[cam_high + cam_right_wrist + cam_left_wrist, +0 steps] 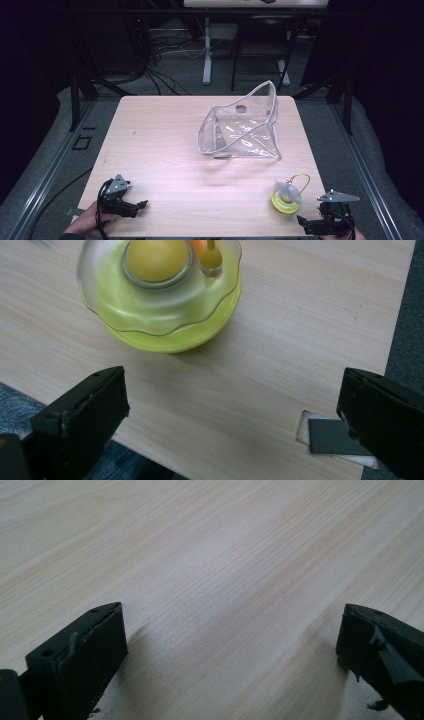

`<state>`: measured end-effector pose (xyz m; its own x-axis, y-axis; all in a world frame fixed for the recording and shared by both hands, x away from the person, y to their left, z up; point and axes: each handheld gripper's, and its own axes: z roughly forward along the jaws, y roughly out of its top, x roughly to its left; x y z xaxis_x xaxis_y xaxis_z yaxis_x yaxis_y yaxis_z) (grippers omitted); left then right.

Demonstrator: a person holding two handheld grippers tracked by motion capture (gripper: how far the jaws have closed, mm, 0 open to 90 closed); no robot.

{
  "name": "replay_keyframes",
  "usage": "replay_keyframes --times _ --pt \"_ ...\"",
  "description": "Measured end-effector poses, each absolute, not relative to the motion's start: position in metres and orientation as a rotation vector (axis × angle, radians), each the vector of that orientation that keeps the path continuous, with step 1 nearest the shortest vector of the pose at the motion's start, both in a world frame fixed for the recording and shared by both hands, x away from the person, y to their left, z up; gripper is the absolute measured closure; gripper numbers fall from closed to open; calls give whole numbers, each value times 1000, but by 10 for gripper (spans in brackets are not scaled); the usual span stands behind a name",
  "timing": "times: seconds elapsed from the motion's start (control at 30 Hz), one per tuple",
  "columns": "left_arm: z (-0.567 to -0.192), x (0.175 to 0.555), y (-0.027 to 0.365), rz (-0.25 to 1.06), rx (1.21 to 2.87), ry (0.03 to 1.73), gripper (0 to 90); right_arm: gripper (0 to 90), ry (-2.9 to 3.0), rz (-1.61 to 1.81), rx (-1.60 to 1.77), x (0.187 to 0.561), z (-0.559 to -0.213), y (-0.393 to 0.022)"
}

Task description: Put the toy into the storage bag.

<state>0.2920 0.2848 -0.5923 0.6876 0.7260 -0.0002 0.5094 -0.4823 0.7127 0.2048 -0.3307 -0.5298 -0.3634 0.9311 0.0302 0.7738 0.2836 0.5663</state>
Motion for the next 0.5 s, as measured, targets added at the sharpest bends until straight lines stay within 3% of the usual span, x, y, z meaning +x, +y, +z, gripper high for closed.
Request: replay_keyframes --times 0.5 --pt "-592 292 285 394 2190 942 0 0 2237 791 1523 201 -522 -330"
